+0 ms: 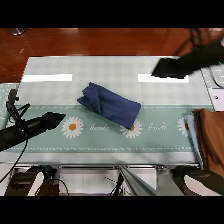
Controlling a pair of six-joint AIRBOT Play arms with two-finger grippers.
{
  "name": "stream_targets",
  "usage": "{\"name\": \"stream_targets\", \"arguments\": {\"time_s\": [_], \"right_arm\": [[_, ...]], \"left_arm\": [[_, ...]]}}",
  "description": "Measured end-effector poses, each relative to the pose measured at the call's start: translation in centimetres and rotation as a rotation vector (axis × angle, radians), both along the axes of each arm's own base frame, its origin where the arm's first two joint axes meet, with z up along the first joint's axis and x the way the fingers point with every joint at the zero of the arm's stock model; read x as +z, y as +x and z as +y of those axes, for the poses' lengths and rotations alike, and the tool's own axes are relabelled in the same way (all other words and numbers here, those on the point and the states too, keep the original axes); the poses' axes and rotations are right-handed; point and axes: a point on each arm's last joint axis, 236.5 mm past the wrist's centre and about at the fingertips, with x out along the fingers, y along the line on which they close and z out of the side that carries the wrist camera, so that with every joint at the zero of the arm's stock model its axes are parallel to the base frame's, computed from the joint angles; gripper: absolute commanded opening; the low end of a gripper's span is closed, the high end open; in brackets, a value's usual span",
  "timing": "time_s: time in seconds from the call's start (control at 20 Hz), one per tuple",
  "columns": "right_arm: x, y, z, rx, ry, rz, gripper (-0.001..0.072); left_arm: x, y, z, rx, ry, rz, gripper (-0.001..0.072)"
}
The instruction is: Fold the shirts.
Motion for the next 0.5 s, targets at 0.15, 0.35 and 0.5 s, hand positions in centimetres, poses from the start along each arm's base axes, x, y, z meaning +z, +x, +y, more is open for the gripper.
{"name": "stream_targets", "arguments": {"time_s": [0.15, 0.35, 0.5], "right_arm": [[-4.7, -5.2, -3.5, -0.242, 0.041, -0.008, 0.0624], [-12.9, -10.1, -1.3, -0.421, 0.263, 0.078, 0.0624], [-17.1, -11.4, 0.4, -0.469, 0.352, 0.183, 0.0625]], "left_arm": [[-0.1, 0.0, 0.0, -0.009, 0.009, -0.007, 0.0025], [-0.4, 0.1, 0.0, -0.013, 0.015, -0.001, 0.0024], [-0.8, 0.5, 0.2, -0.005, 0.014, 0.015, 0.0024]]}}
